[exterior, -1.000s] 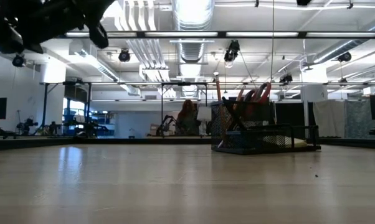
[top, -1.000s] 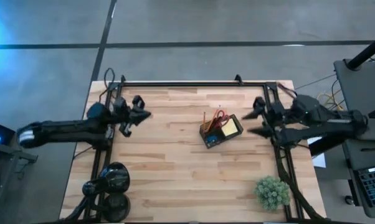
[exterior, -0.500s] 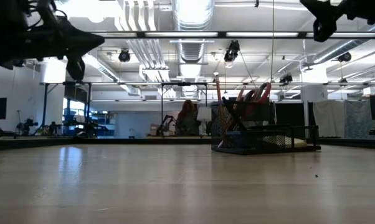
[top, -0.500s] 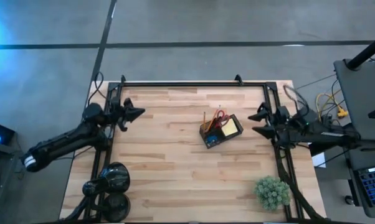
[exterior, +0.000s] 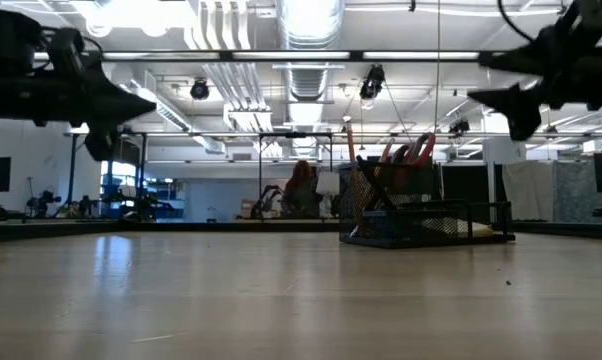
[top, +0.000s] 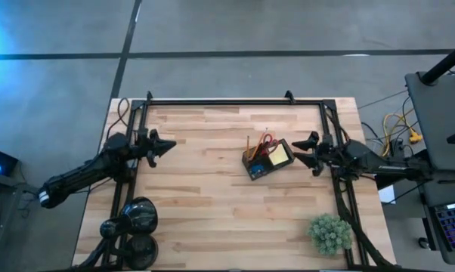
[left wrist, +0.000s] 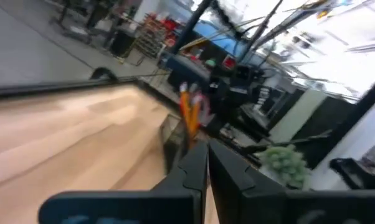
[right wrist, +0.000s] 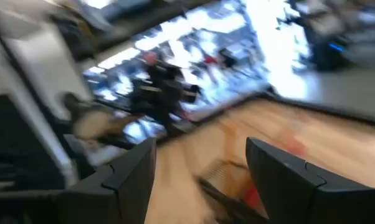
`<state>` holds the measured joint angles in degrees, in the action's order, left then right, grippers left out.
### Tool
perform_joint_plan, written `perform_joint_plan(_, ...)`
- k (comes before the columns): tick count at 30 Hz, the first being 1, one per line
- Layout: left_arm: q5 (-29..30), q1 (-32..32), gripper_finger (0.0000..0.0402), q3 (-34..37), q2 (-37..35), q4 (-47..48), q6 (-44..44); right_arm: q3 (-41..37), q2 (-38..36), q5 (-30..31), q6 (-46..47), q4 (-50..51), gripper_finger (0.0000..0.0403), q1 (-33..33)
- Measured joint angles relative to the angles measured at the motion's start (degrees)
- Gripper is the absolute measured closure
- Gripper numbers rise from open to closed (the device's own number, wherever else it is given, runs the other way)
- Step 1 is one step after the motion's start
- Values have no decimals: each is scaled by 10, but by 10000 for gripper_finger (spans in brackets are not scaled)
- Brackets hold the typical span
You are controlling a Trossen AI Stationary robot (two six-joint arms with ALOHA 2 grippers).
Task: Pick and place office supplies into organizer
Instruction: Return to Home Position
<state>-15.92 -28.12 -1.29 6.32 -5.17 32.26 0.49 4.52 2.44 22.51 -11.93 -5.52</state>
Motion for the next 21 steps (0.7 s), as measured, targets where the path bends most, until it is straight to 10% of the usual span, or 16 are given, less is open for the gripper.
perform_joint_plan(21,53,0,402,8,34,11,1,2,50,62,60,99,165,0)
